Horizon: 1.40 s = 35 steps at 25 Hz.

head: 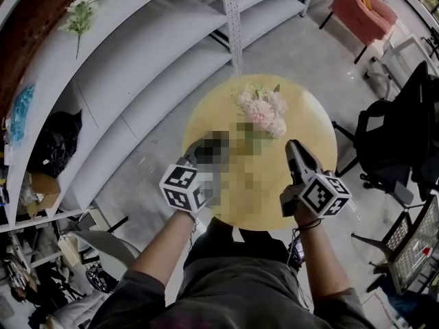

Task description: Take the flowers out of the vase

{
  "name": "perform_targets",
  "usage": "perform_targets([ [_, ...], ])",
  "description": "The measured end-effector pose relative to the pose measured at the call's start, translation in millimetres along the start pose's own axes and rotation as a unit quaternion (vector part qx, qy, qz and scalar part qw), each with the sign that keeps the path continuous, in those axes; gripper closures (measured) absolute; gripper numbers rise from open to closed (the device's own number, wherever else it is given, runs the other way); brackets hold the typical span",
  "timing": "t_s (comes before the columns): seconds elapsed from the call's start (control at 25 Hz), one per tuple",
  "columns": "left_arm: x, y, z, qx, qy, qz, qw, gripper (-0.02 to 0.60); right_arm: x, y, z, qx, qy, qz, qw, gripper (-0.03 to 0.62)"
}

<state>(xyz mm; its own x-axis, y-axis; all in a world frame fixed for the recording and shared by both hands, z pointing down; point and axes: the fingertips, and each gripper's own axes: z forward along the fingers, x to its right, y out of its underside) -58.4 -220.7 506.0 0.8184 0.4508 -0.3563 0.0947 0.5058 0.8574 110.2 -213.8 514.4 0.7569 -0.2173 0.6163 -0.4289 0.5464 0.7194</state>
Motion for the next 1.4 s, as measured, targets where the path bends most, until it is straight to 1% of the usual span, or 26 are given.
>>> perform_targets([
  [0.16,-22,14,27,-0.011,-0.003,-0.033,0.9994,0.498,31,6,18,0.019,0.020,0.064,0.998,0.568],
  [0.2,-26,18,34,-0.014,-0.003,-0.042,0.9990,0.492,36,8,23,0.022,0.021,0.076,0.997,0.539],
  [0.24,-29,22,40,-0.017,-0.003,-0.051,0.9986,0.489,41,10,27,0.022,0.022,0.085,0.996,0.522],
  [0.32,-34,32,52,-0.026,-0.006,-0.066,0.9975,0.489,48,15,36,0.019,0.028,0.092,0.995,0.516],
  [0.4,-36,39,63,-0.034,-0.011,-0.070,0.9969,0.489,53,18,44,0.018,0.038,0.086,0.995,0.516],
  [0.64,-30,42,90,-0.038,-0.022,-0.061,0.9972,0.489,47,20,65,0.022,0.052,0.052,0.997,0.516],
  [0.84,-17,45,100,-0.035,-0.018,-0.057,0.9976,0.489,39,22,72,0.032,0.042,0.046,0.998,0.517],
  [1.04,-7,40,101,-0.019,-0.019,-0.053,0.9982,0.491,27,23,74,0.038,0.029,0.033,0.998,0.522],
  [1.4,8,32,97,0.000,-0.023,-0.046,0.9987,0.514,12,18,72,0.049,0.018,0.022,0.998,0.542],
])
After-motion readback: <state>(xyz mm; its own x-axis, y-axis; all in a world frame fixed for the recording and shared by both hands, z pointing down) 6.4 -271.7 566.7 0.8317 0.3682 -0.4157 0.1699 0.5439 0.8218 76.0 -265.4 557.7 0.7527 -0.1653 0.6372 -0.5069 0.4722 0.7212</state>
